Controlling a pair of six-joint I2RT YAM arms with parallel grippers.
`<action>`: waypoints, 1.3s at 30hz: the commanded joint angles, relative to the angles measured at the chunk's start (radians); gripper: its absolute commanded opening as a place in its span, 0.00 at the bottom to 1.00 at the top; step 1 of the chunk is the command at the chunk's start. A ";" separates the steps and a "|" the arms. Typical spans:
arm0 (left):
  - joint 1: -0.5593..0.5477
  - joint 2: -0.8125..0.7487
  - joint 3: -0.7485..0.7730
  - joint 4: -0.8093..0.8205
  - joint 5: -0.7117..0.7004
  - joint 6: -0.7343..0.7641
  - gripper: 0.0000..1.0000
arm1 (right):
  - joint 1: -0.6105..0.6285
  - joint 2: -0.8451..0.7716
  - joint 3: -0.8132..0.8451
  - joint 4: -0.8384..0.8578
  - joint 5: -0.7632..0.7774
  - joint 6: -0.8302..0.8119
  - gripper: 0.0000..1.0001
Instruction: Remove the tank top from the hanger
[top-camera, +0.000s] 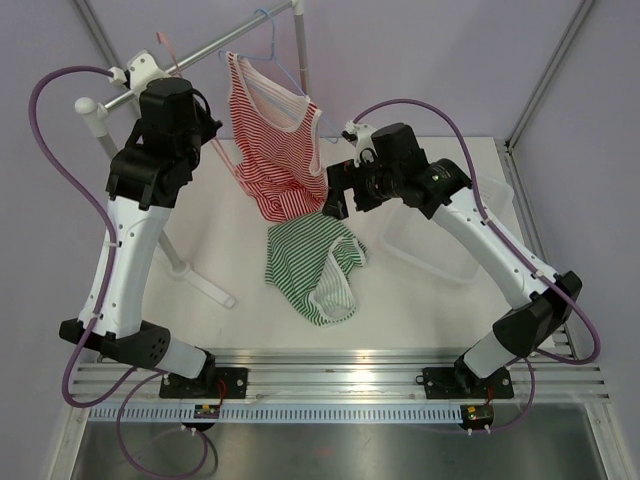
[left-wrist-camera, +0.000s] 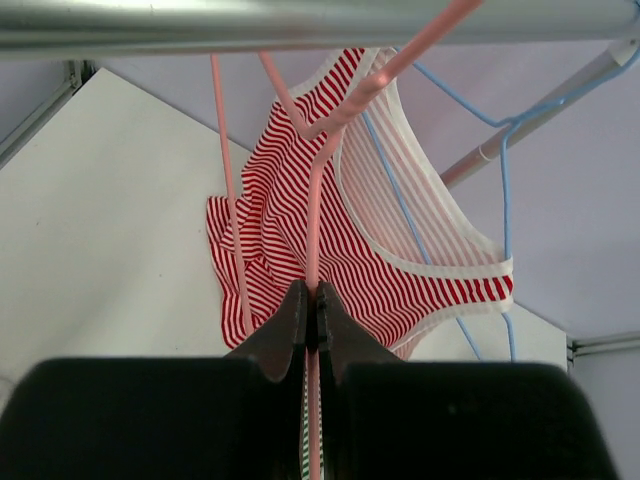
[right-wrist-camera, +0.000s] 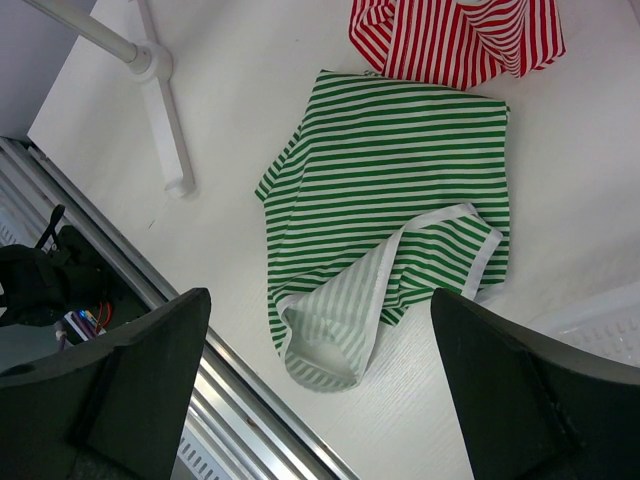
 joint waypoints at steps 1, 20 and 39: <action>0.025 0.007 0.003 0.088 -0.070 -0.051 0.00 | 0.002 -0.001 0.004 0.019 -0.047 -0.013 1.00; 0.091 -0.106 -0.232 0.155 0.088 -0.103 0.59 | 0.125 0.199 -0.014 0.065 0.077 -0.096 0.99; 0.088 -0.480 -0.353 0.097 0.415 0.267 0.99 | 0.204 0.434 -0.252 0.431 0.370 -0.127 0.96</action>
